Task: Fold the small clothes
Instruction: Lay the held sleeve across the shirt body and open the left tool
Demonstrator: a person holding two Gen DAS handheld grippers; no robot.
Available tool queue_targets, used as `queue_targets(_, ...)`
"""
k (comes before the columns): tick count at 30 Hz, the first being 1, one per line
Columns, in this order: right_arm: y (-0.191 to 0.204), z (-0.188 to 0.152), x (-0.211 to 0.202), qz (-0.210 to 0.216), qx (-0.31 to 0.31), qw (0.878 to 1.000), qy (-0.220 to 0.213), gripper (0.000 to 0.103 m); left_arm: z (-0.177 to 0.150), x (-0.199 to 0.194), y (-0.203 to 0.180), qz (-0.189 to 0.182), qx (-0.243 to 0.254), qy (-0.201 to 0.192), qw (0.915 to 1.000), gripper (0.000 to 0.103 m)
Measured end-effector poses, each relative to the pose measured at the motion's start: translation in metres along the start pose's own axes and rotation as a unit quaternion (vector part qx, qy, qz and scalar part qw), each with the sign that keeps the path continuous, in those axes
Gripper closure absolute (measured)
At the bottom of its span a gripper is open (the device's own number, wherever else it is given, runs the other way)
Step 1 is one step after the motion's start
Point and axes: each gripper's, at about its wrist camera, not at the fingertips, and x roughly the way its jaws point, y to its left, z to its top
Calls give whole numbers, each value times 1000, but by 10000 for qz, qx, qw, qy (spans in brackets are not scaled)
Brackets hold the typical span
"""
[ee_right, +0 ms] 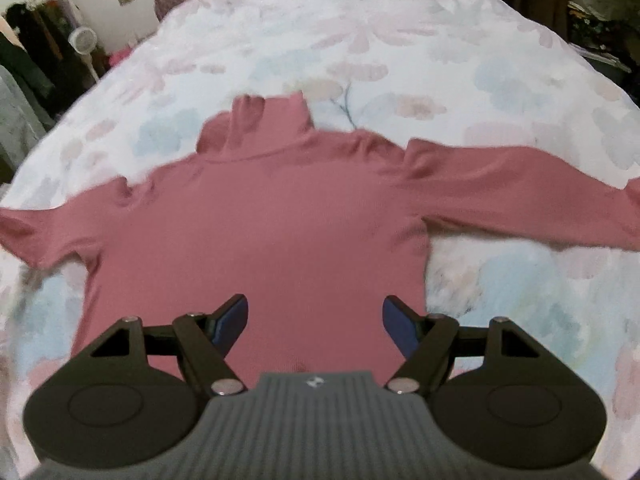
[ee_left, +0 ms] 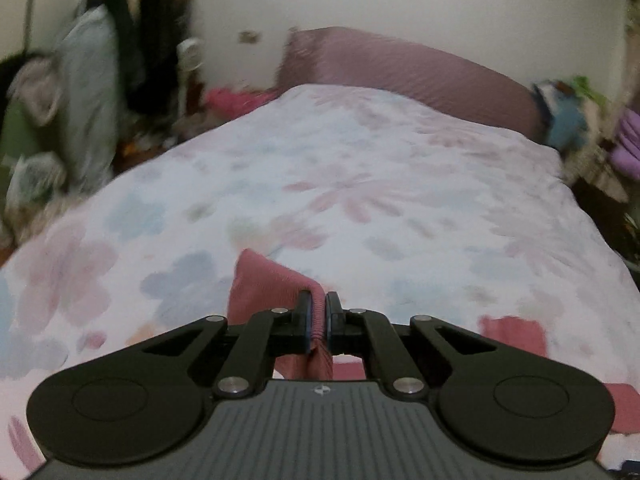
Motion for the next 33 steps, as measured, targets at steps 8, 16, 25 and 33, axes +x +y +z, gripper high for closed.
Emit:
queue_targets(8,-32,8,-9,144,171,9994,-249,33,-30,34,-172,-543,879,118,9946,97)
queue_targets(16,-68,7,-6,53,444,9986,-281,33,-160,106,-287,-952,1843,1118,9718,97)
queue_targets(25,-84,-5,6,14,648,9977,-172,33,-204,124,-295,-2067,1582,2003,9445,58)
queue_targets(33,-65,6,22,733,773,9941,-179,51,-168,111,-240,-2719,809,1876,9404,45)
